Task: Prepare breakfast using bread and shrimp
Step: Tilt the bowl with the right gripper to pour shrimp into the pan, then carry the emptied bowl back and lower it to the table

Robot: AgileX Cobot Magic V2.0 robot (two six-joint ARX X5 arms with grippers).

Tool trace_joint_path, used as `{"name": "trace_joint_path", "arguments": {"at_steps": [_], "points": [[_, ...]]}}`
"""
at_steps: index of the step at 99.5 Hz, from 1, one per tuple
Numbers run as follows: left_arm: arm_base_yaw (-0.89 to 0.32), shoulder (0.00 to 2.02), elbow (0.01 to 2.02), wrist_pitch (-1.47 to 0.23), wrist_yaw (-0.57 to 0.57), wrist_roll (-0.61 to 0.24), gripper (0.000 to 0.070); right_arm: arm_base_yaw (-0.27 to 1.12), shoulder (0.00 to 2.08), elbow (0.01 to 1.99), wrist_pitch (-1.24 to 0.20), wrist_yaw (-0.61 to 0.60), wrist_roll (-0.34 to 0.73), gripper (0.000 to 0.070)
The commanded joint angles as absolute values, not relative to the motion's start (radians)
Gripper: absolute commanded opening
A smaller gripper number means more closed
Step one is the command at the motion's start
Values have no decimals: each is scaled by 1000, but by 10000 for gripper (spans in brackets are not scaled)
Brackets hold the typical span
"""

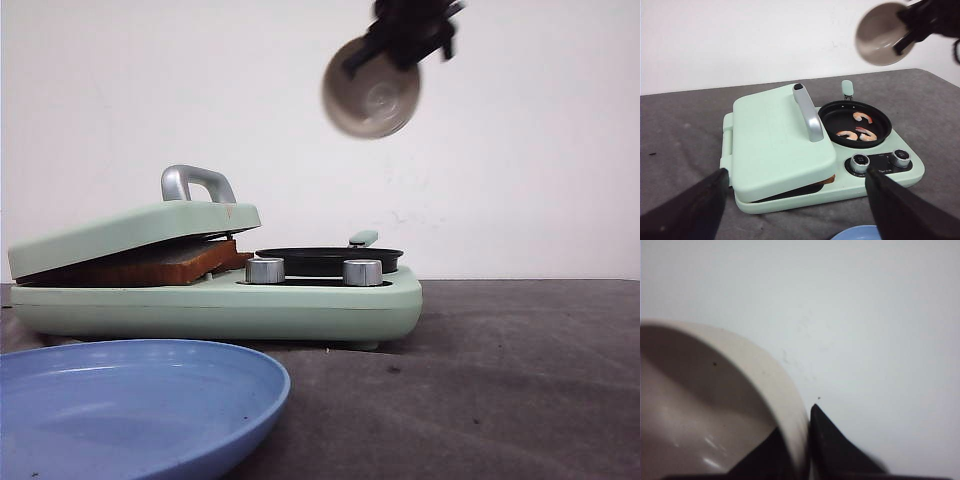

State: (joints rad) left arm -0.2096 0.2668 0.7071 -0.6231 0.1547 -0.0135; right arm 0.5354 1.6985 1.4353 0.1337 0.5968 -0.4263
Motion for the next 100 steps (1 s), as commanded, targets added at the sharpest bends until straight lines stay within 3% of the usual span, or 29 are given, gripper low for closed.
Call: {"name": "trace_joint_path", "arguments": {"at_steps": [1,27,50,86,100], "points": [[-210,266,716,-614,154,-16,463,520,1673,1453,71,590,-260,0],[-210,266,716,-616,154,-25,463,406,1526,1453,-282,379,27,0],[-210,266,716,-615,154,-39,463,260,1486,1453,-526,100,229,0],[-210,266,716,-625,154,-52,463,81,1517,1453,-735,-228,270,0],[-210,267,716,-643,154,-54,463,42,1564,1453,-796,-267,273,0]]}}
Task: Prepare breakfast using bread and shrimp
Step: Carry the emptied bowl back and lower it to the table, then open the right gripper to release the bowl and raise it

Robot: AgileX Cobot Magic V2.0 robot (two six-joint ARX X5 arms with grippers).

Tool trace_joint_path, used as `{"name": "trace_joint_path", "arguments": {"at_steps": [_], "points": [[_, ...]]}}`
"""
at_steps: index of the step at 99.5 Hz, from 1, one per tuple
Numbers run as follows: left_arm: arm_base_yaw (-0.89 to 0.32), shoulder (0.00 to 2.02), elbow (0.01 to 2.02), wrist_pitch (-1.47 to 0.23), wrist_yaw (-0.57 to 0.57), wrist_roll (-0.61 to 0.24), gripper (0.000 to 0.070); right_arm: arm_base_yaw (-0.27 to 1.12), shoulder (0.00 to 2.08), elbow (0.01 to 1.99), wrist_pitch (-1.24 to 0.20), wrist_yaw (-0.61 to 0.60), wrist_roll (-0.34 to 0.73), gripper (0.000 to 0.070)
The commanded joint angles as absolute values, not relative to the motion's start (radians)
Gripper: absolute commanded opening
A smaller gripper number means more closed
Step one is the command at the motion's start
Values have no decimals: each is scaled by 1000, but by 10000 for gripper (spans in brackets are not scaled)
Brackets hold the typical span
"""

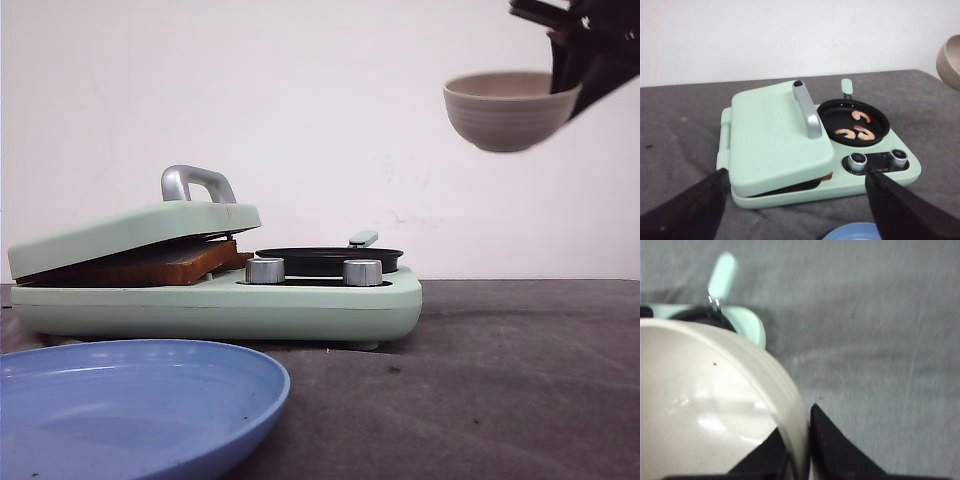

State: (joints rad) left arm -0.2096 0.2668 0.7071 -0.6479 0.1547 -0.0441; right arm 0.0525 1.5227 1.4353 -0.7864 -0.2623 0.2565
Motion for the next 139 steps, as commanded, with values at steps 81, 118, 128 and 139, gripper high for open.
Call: {"name": "trace_joint_path", "arguments": {"at_steps": [81,118,128,139], "points": [[-210,267,716,-645,154,-54,463,29,1907,1453,-831,-312,247,0],[-210,267,716,-656,154,-54,463,31,1922,1453,-793,-280,247,0],[-210,267,716,-666,154,-53,463,31,1922,1453,-788,-280,247,0],[-210,267,716,-666,154,-53,463,31,1922,1453,-785,-280,247,0]]}}
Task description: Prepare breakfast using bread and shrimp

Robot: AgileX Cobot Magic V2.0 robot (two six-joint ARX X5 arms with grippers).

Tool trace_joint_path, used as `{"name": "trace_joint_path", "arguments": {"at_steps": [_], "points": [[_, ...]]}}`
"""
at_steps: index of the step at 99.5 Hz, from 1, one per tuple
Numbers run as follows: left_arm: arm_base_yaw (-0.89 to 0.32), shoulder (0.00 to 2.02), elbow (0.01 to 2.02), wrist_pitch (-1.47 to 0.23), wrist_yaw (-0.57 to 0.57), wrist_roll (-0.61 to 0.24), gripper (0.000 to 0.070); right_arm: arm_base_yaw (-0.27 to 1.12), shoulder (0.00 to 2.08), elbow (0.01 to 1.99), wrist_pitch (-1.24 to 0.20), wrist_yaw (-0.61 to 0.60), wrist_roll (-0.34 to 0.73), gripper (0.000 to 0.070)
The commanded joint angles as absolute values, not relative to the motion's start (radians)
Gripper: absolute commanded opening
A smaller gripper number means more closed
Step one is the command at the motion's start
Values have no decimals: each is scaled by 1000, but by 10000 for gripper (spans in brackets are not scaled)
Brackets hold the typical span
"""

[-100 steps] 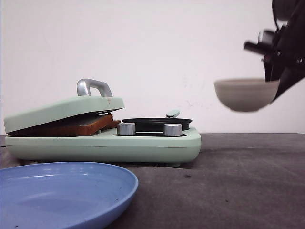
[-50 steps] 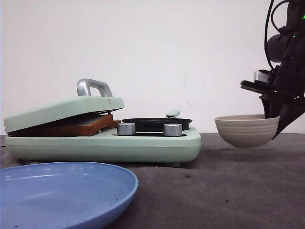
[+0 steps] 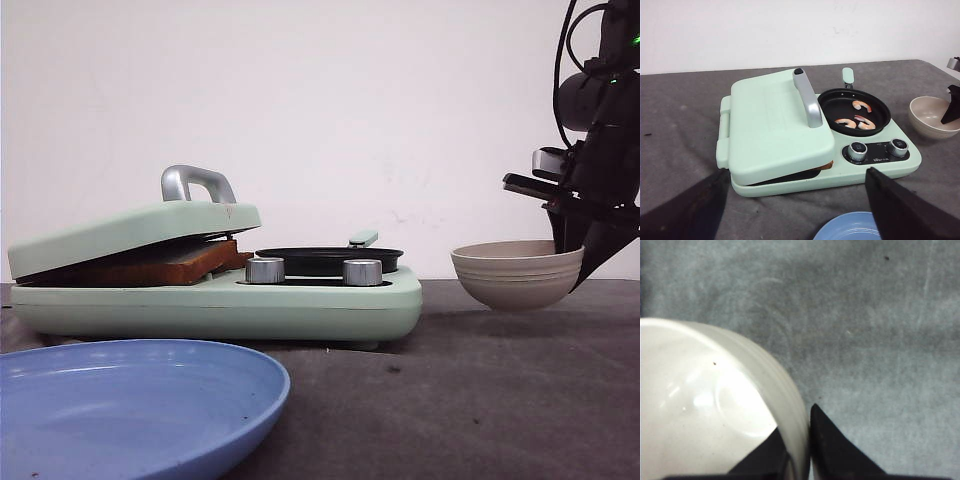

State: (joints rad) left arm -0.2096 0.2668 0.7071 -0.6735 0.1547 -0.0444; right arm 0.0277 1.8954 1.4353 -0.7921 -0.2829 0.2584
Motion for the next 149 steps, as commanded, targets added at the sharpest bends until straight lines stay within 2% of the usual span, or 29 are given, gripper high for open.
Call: {"name": "trace_joint_path", "arguments": {"at_steps": [1,75,81,93,100,122,149], "points": [[-210,267,716,-666,154,-53,463,31,1922,1453,-785,-280,247,0],[-210,267,716,-666,154,-54,463,38,1943,1445,-812,-281,242,1],[-210,267,716,-666,154,-54,463,40,1943,1445,-816,-281,229,46],[-210,267,716,-666,154,-54,463,43,1943,1445,-815,-280,227,279],[-210,267,716,-666,154,-54,463,43,1943,1446,-815,-280,213,341],[-210,267,716,-666,154,-64,463,41,1917,1448,-822,-280,172,347],[-210,267,716,-666,154,-64,463,34,1750,1448,-779,-281,165,347]]}}
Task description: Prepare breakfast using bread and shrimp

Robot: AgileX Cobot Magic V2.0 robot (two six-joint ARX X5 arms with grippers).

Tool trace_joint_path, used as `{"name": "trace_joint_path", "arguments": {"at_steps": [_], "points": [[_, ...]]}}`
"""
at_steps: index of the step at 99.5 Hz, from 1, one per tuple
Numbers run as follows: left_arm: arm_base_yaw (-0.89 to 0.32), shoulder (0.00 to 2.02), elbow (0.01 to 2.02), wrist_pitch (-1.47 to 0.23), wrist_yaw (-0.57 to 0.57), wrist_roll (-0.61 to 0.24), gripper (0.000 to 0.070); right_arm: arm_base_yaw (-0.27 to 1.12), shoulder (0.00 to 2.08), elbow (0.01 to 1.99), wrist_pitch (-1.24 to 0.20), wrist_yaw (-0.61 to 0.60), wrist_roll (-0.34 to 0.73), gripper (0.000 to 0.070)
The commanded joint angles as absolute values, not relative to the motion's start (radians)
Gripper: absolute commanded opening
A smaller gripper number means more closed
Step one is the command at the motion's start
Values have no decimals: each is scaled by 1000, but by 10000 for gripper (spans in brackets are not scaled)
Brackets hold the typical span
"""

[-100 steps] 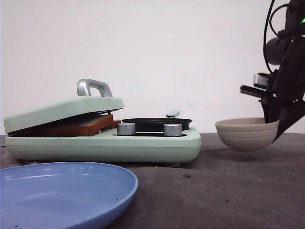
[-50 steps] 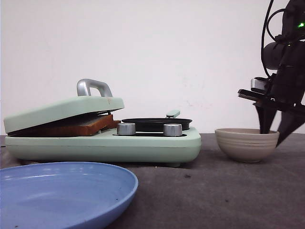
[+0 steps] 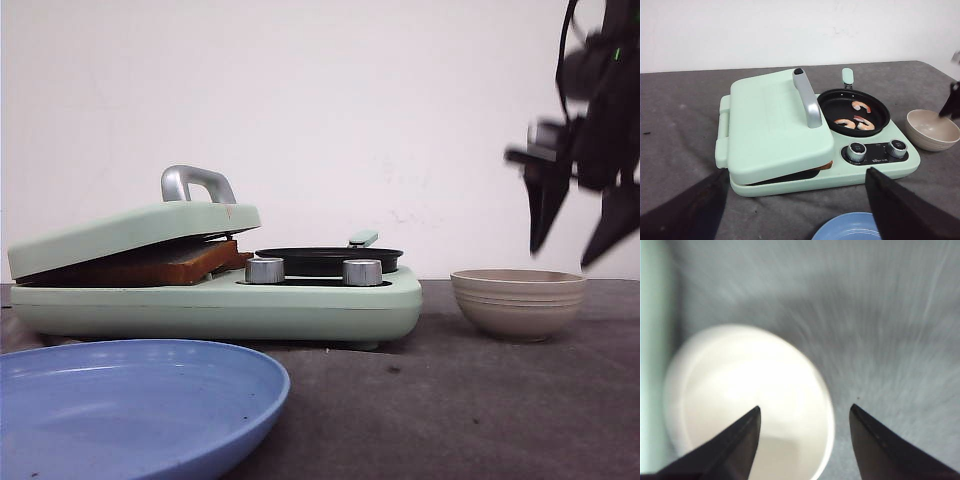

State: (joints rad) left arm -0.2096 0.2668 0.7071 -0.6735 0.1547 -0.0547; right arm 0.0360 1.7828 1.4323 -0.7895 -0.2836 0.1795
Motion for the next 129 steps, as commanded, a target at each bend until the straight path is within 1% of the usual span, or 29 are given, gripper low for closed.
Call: {"name": "trace_joint_path", "arguments": {"at_steps": [1,17,40,49,53,56,67,68,71,86,103,112,116,117,118,119,120,121,122,123,127,129], "points": [[-210,267,716,-666,154,-65,463,34,1742,1448,-778,-281,165,347],[-210,267,716,-666,154,-64,463,39,1607,1448,-750,-289,162,347],[-210,267,716,-666,154,-64,463,58,1411,1447,-704,-289,130,345],[-210,267,716,-666,154,-64,463,65,1343,1447,-684,-289,130,321],[-210,267,716,-666,154,-64,463,69,1316,1446,-683,-288,130,292],[-210,267,716,-666,154,-64,463,71,1295,1444,-684,-289,130,247],[-210,267,716,-666,154,-65,463,89,1224,1415,-675,-287,130,14],[-210,267,716,-666,154,-65,463,91,1218,1411,-671,-287,130,0],[-210,267,716,-666,154,-65,463,96,1198,1394,-658,-287,130,0],[-210,267,716,-666,154,-73,463,127,1050,1220,-522,-288,129,0],[-210,267,716,-666,154,-97,463,169,814,903,-330,-289,120,0],[-210,267,716,-664,154,-102,454,189,678,736,-268,-289,120,0],[-210,267,716,-662,154,-109,400,197,617,666,-252,-288,120,0],[-210,267,716,-660,154,-111,366,198,602,649,-248,-288,121,0],[-210,267,716,-659,154,-112,353,200,587,632,-245,-289,123,0],[-210,267,716,-658,154,-112,308,202,572,616,-240,-289,125,0],[-210,267,716,-658,154,-112,291,204,556,598,-236,-289,128,0],[-210,267,716,-657,155,-112,257,205,542,584,-234,-289,131,0],[-210,267,716,-657,155,-113,200,207,527,568,-232,-289,135,0],[-210,267,716,-657,155,-113,180,208,512,553,-231,-289,140,0],[-210,267,716,-656,155,-113,13,213,453,498,-233,-288,162,0],[-210,267,716,-656,154,-112,0,214,424,471,-232,-288,177,0]]}}
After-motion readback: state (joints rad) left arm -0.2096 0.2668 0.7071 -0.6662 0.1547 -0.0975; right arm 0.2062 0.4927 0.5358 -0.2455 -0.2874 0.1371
